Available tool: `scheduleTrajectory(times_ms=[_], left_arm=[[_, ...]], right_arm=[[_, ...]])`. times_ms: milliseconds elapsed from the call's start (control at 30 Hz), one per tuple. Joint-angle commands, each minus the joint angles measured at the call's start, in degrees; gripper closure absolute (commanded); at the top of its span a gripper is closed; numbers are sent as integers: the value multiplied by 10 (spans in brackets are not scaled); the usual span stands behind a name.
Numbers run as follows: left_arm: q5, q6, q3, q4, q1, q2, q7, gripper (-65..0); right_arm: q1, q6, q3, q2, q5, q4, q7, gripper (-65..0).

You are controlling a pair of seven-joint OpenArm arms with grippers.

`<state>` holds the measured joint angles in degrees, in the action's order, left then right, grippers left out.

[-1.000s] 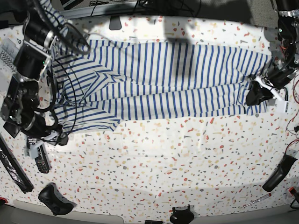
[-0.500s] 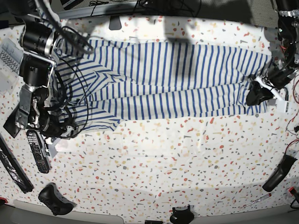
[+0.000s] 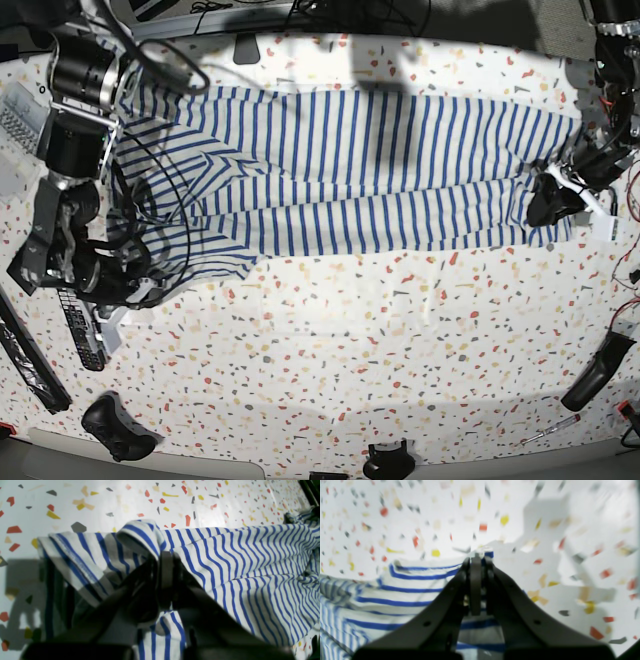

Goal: Layout the t-shirt on the table in an organized manner, then fold the t-shirt properly
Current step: 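Lower the held hem onto the shirt with both grippers, then open the grippers and press the folded edge flat with left gripper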

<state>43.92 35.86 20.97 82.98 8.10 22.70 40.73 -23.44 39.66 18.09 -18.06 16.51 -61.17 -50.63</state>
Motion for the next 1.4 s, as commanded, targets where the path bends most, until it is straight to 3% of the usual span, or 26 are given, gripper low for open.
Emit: scheduleTrajectory(times_ms=[0, 233, 333, 600, 833, 933, 1367], left_arm=[[14, 3, 4, 10, -6, 10, -14, 0], [14, 21, 4, 10, -6, 10, -17, 0], [14, 40, 4, 10, -6, 10, -17, 0], [14, 41, 4, 10, -6, 10, -17, 0], [14, 41, 4, 10, -6, 10, -17, 0], [14, 41, 4, 10, -6, 10, -17, 0], [22, 41, 4, 10, 15, 59, -18, 0]], right_arm=[[4, 3, 1, -8, 9, -31, 3, 0], [152, 3, 3, -8, 65, -241, 2, 0], [218, 3, 3, -8, 67, -340, 2, 0], [386, 3, 52, 5, 67, -537, -13, 0], [512, 3, 139, 43, 66, -575, 36, 0], [547, 3, 149, 44, 66, -575, 44, 0], [571, 3, 149, 59, 26, -575, 28, 0]])
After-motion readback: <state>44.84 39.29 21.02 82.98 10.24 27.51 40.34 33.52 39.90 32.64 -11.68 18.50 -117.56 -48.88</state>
